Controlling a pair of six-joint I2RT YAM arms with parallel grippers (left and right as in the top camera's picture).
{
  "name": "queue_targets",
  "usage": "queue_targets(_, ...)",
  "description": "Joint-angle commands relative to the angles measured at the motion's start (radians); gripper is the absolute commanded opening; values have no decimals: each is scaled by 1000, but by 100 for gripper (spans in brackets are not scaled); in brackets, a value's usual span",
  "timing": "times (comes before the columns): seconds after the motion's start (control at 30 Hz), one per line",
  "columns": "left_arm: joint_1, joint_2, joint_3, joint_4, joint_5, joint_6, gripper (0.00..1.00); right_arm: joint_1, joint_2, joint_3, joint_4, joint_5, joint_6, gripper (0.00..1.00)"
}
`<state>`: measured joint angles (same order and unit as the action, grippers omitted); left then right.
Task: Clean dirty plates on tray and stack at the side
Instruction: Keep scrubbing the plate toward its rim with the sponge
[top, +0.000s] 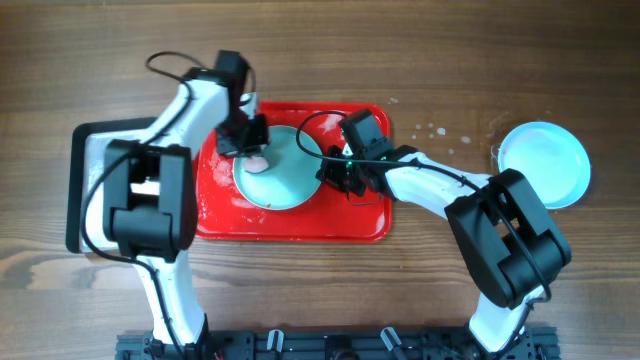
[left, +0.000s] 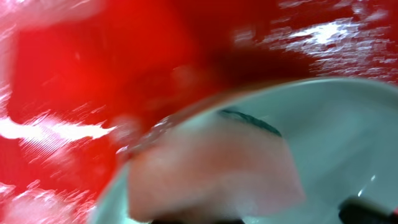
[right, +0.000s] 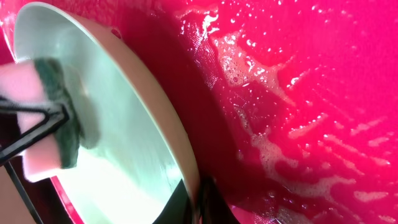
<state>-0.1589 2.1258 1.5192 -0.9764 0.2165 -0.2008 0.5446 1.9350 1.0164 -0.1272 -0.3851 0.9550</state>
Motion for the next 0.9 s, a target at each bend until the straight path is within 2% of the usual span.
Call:
queue_targets(0.0, 127, 80, 4, -130, -23, -47, 4, -7, 55, -33, -23, 44, 10, 4)
queue_targets(0.17, 146, 79, 44, -299, -23, -45, 4, -7, 55, -33, -19, 44, 11, 4)
queue_targets(0.27, 125, 79, 43, -283, -23, -39, 4, -7, 55, -33, -19, 44, 11, 4)
queue_targets(0.33, 106, 80, 42, -204, -23, -39, 4, -7, 55, -33, -19, 44, 11, 4)
queue_targets(0.53, -15, 80, -8, 202, -23, -5, 4, -7, 55, -33, -19, 43, 10, 4)
queue_targets(0.6, -84, 80, -14, 250, -22, 80, 4, -7, 55, -33, -19, 43, 10, 4)
queue_targets(0.77, -261, 79, -14, 254, -23, 409, 4, -7, 55, -33, -19, 43, 10, 4)
queue_targets(0.87, -328, 79, -14, 265, -30, 489, 4, -7, 55, -33, -19, 43, 10, 4)
